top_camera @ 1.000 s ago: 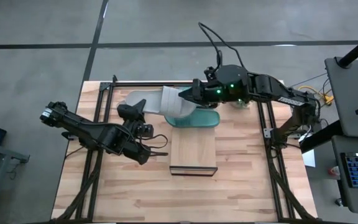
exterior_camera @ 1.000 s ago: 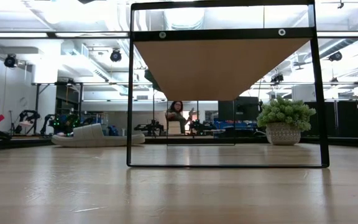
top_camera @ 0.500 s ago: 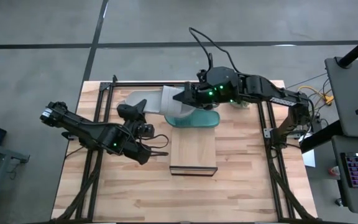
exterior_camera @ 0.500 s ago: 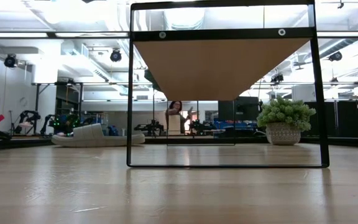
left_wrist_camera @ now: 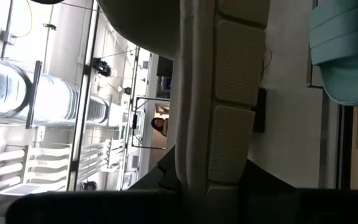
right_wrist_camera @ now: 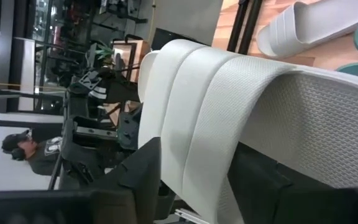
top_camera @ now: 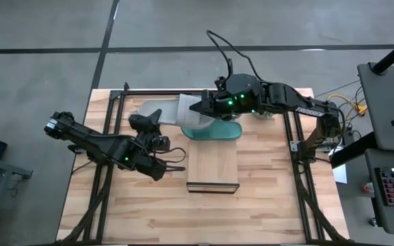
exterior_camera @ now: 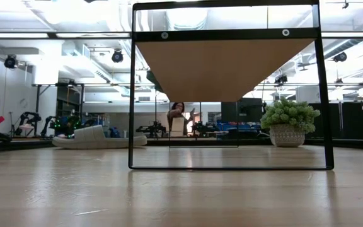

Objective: Pick and place slides into the shelf
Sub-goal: Put the bottom gray slide on the shelf

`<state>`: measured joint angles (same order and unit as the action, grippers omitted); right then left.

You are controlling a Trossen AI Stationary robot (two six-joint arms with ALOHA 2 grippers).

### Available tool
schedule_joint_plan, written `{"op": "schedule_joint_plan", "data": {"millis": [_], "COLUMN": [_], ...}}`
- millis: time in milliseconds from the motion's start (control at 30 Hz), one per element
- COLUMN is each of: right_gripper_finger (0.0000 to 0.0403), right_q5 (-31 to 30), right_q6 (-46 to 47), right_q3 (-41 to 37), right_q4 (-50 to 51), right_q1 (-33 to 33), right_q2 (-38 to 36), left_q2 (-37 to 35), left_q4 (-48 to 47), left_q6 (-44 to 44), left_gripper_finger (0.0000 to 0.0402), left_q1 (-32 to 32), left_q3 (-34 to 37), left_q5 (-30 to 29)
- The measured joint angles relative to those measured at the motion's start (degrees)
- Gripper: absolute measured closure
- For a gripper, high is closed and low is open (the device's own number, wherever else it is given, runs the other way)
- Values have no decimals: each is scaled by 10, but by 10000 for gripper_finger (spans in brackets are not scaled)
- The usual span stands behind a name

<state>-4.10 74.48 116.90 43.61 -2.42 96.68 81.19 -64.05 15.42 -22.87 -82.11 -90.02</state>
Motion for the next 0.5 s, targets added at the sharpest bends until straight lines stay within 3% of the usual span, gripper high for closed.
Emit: {"op": "schedule_joint_plan", "data": {"millis": [500], "right_gripper_finger": [387], "right_q5": [0], "right_q6": [-44], "right_q3": [0], "right_q4": [-1], "right_q1": [0], "right_q2": [0], "left_q2": [0], "left_q4": [7], "left_q6": [0], "left_gripper_finger": [364], "left_q1": [0], "left_q3": [0], "left_q5": [0]}}
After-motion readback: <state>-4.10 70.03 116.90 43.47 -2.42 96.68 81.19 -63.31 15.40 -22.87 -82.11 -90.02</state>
